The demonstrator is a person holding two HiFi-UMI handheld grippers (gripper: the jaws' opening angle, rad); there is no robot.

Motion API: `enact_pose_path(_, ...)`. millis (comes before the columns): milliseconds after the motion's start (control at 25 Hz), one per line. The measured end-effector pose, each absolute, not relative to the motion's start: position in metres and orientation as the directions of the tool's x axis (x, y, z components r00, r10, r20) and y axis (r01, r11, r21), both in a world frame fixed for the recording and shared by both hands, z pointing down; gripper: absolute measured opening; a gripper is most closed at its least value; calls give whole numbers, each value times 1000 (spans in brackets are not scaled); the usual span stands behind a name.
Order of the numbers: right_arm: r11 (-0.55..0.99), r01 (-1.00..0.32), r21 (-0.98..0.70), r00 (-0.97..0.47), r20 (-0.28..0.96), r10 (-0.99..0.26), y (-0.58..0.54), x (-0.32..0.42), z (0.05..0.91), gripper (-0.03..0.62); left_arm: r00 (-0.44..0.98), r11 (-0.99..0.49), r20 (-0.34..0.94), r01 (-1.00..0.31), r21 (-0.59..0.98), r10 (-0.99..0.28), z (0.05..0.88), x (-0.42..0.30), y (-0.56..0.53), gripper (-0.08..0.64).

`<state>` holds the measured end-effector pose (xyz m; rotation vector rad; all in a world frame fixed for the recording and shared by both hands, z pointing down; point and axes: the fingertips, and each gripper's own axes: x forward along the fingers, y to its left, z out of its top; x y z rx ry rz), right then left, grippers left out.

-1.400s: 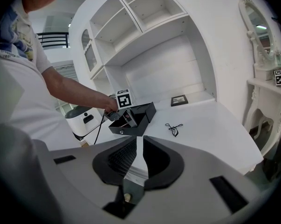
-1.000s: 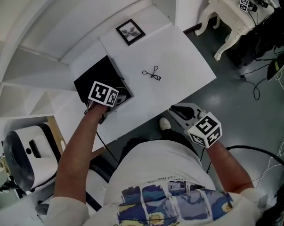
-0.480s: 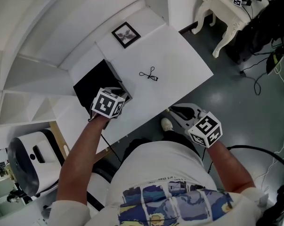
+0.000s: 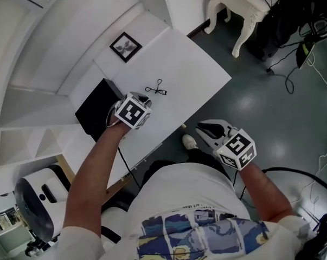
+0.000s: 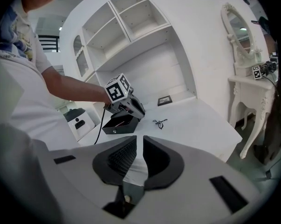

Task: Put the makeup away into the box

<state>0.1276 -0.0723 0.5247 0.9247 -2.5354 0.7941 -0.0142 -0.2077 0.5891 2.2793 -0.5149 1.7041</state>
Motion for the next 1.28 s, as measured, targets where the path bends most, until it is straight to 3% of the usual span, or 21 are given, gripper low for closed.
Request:
enact_pose_path(160,599,-699,-391,-711,476,-518,-68,142,527,60,214,-937,970,-348,-32,-113,604,-5,-221,112)
enact_pose_path(720,481,-781,-399,-624,520,-583,-55,186,534,60,125,-993,988,-93,-75,-86,645,32,-240,130)
enact_pose_path(1000,470,-787,-399,-617,530,-582,-55,187,536,60,131,-993,985,-52,-105,-111,647,40,-241,26)
enact_pose_path(1280,510,-764,-395,-644,529,-553,-64,172,534,60,223,-991,966,-70,-116,-129,615,44,-238,23)
